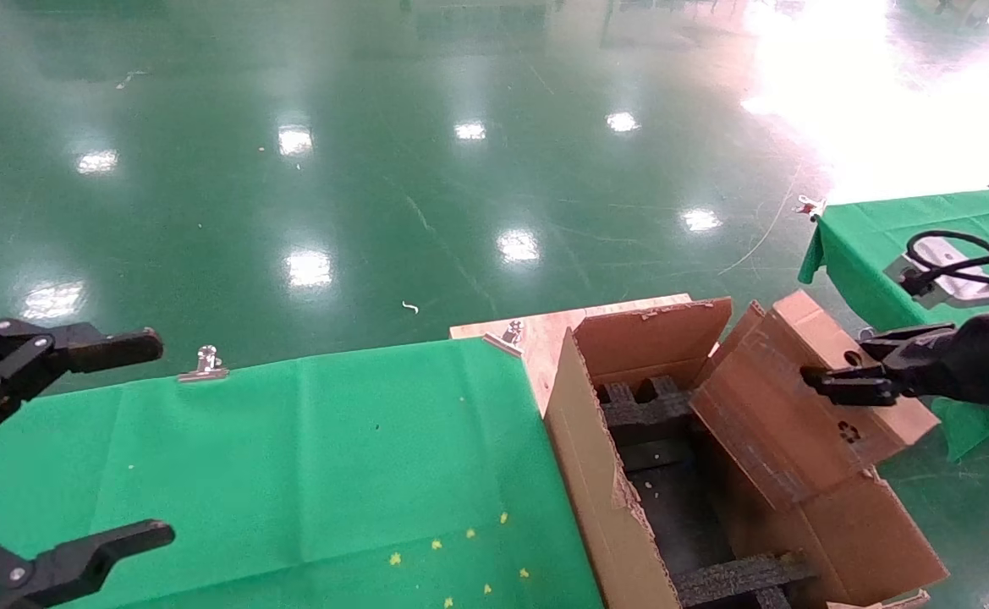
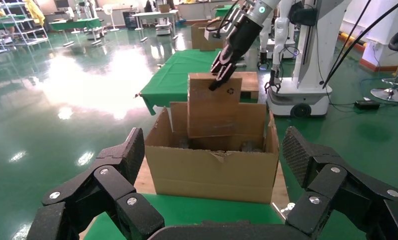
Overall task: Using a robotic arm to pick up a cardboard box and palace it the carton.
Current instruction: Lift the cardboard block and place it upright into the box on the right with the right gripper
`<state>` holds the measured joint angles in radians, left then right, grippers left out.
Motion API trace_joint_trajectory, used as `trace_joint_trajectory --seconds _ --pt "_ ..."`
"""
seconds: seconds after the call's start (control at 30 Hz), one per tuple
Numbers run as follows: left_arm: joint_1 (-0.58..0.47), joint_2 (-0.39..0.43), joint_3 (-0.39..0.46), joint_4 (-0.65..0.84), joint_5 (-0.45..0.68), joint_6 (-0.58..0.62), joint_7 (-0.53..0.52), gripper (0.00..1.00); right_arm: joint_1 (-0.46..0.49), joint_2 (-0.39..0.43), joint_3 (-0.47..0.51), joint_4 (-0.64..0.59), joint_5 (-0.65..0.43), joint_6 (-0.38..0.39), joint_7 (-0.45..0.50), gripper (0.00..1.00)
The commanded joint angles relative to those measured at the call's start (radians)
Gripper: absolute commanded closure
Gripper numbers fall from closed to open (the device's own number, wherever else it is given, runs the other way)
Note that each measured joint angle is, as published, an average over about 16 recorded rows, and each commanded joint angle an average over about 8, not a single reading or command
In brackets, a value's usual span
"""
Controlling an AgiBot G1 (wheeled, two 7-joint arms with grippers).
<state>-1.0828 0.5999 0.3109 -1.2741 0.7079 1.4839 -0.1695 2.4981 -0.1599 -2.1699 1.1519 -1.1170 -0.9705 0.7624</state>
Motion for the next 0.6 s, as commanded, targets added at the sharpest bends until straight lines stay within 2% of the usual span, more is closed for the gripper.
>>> trace_joint_trajectory --seconds 0.03,0.33,0.6 --pt "0.0 0.0 0.0 0.0 0.0 0.0 0.0 0.0 -0.008 0.001 -0.006 0.014 -0.005 0.027 0.03 1.0" --pt "0.0 0.0 0.0 0.0 0.0 0.0 0.0 0.0 -0.017 0.027 -0.048 0.146 -0.18 0.146 0.281 1.0" --pt "0.0 0.0 0.001 0.0 0.0 0.0 0.0 0.0 -0.023 0.012 -0.075 0.193 -0.31 0.174 0.46 1.0"
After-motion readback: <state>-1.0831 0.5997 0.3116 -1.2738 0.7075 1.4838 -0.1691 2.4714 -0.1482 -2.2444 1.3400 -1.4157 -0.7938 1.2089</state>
